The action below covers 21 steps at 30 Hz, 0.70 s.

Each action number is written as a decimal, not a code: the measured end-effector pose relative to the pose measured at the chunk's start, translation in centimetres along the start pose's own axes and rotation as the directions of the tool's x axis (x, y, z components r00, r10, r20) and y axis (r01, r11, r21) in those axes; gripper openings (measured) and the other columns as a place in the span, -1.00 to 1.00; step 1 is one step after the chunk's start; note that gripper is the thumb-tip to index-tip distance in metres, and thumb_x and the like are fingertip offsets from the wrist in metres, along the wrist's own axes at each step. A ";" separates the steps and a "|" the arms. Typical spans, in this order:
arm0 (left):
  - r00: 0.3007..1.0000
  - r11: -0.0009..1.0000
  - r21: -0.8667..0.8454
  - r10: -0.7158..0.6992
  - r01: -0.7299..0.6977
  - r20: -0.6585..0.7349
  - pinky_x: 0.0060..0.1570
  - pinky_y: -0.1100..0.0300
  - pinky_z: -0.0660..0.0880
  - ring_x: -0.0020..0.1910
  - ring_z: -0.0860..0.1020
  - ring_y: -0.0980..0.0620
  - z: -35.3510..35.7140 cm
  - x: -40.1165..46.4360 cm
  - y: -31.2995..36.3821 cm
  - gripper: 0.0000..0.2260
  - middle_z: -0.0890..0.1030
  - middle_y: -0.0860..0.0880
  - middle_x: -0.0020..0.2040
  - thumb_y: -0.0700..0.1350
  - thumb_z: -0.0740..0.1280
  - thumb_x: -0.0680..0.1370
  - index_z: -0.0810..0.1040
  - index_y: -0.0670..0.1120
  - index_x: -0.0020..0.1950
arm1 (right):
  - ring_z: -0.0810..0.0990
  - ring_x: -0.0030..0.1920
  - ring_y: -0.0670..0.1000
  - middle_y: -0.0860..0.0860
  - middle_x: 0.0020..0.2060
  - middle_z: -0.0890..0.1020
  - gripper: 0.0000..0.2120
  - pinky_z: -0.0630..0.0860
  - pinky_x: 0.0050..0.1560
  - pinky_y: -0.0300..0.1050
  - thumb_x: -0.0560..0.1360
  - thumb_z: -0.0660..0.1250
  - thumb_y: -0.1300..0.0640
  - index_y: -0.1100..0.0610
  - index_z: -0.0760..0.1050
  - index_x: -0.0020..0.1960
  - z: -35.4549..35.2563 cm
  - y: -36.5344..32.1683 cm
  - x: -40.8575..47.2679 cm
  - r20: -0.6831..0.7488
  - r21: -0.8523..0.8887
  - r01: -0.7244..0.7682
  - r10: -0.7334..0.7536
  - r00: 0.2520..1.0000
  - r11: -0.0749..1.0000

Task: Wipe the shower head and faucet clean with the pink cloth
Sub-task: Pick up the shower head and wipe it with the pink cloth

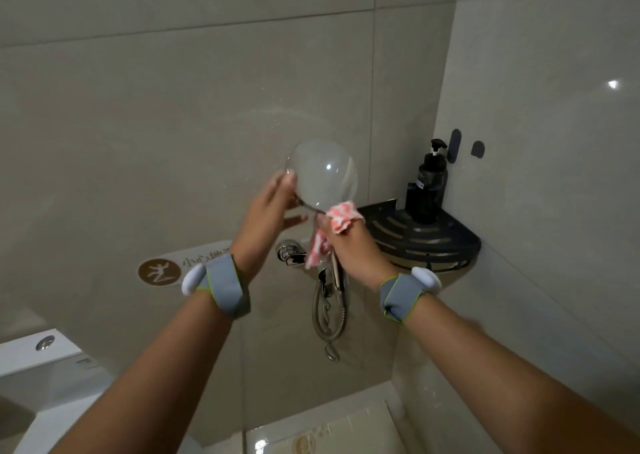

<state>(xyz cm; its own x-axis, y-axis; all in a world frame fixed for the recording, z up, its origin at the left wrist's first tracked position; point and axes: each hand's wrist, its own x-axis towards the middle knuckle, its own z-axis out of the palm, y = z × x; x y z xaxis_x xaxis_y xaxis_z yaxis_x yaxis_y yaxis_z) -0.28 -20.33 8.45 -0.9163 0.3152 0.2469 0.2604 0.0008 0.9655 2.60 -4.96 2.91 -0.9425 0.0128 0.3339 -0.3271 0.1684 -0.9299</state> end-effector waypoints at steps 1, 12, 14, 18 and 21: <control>0.999 0.991 -0.133 -0.025 0.030 0.036 0.09 0.08 0.68 0.22 0.68 0.10 0.2 0.7 1.2 -0.61 0.70 0.10 0.23 0.31 0.19 0.65 0.59 0.19 0.36 | 0.65 -0.34 0.02 0.11 -0.46 0.68 -0.51 0.52 -0.11 -0.13 0.70 0.12 0.06 0.37 0.47 -0.26 0.2 -0.1 -0.3 0.059 -0.032 0.014 -0.013 0.998 0.999; 0.867 0.674 -0.633 -0.023 0.382 0.498 0.60 -0.38 0.00 0.59 0.14 -0.48 1.4 2.6 -0.2 -0.24 0.14 -0.42 0.61 0.26 0.47 0.49 0.23 0.09 0.59 | 0.68 -0.08 0.13 0.02 -0.29 0.65 -0.65 0.51 0.24 0.20 0.64 0.23 -0.13 -0.01 0.56 -0.25 -2.1 -0.4 -1.6 0.137 -0.120 -0.035 0.052 0.989 0.992; 0.880 0.653 -0.654 -0.039 0.381 0.474 0.58 -0.41 0.04 0.56 0.22 -0.49 1.7 3.1 -0.7 -0.30 0.18 -0.43 0.60 0.31 0.34 0.57 0.23 0.11 0.64 | 0.68 -0.06 0.10 0.03 -0.21 0.68 -0.66 0.53 0.23 0.21 0.63 0.20 -0.18 -0.04 0.57 -0.19 -2.0 -0.4 -1.9 0.147 -0.130 -0.047 0.066 0.987 0.990; 0.947 0.668 -0.682 -0.117 0.297 0.298 0.55 -0.40 0.10 0.35 0.47 -0.40 2.2 3.5 -1.2 -0.36 0.49 -0.38 0.37 0.34 0.22 0.62 0.28 0.08 0.62 | 0.64 -0.19 0.06 0.06 -0.22 0.66 -0.63 0.58 -0.07 0.07 0.67 0.07 -0.16 -0.02 0.50 -0.16 -1.8 -0.3 -2.1 -0.183 -0.073 -0.133 0.118 0.976 0.988; 0.964 0.694 -0.670 -0.169 0.263 0.204 0.51 -0.37 0.21 0.23 0.54 -0.32 2.3 3.3 -1.9 -0.35 0.58 -0.30 0.21 0.37 0.20 0.62 0.32 0.04 0.60 | 0.62 -0.02 -0.04 0.05 -0.07 0.67 -0.52 0.41 0.02 -0.27 0.66 -0.01 -0.14 0.10 0.59 -0.02 -2.9 -1.3 -1.3 -0.489 -0.181 -0.073 -0.025 0.872 0.981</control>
<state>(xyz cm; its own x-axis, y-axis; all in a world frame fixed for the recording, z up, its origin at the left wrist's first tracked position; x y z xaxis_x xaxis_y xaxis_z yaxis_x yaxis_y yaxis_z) -3.09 -17.09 7.23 -0.8658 0.4970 0.0578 -0.2642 -0.5521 0.7908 4.47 -2.31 4.10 -0.7806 0.4885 0.3898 -0.2396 0.3422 -0.9086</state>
